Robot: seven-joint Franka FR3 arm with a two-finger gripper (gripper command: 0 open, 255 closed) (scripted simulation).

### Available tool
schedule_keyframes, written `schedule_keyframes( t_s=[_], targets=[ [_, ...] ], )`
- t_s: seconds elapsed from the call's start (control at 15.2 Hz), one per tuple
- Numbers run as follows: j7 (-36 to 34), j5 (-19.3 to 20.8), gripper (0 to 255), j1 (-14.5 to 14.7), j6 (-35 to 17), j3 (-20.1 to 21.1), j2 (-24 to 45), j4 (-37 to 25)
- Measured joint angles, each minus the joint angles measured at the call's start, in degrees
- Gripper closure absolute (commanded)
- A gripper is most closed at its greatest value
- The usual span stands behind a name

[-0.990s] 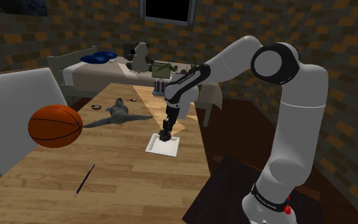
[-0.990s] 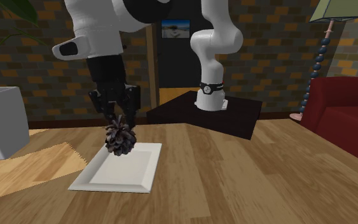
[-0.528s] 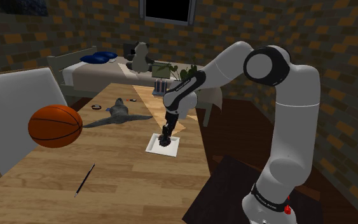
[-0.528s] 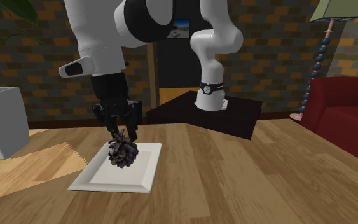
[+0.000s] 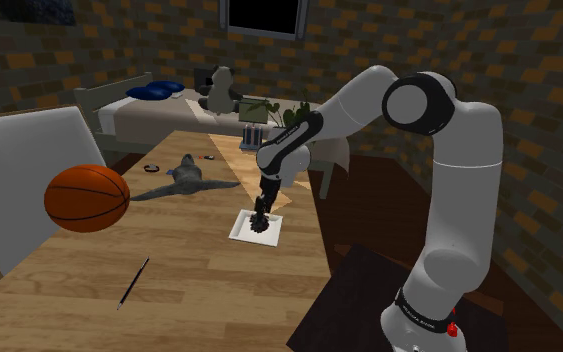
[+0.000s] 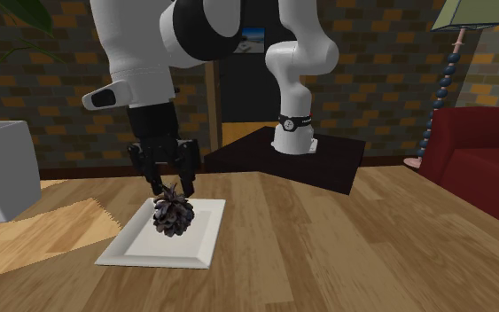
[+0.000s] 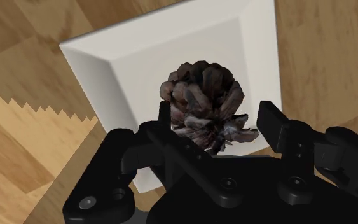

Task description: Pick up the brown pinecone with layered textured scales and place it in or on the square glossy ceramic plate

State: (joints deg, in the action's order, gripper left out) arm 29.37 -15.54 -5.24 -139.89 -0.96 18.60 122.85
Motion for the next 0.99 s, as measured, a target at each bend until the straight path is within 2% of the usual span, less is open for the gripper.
schedule_keyframes(
  t_s=[0.33, 0.59, 0.99],
  targets=[
    [0.0, 0.0, 0, 0.0, 0.0, 0.0, -0.01, 0.0],
    [-0.97, 1.27, 0, -0.14, 4.84, -0.67, -4.25, -0.69],
    [-1.02, 1.57, 0, -0.33, 6.19, -0.89, -5.07, -1.12]
  ],
)
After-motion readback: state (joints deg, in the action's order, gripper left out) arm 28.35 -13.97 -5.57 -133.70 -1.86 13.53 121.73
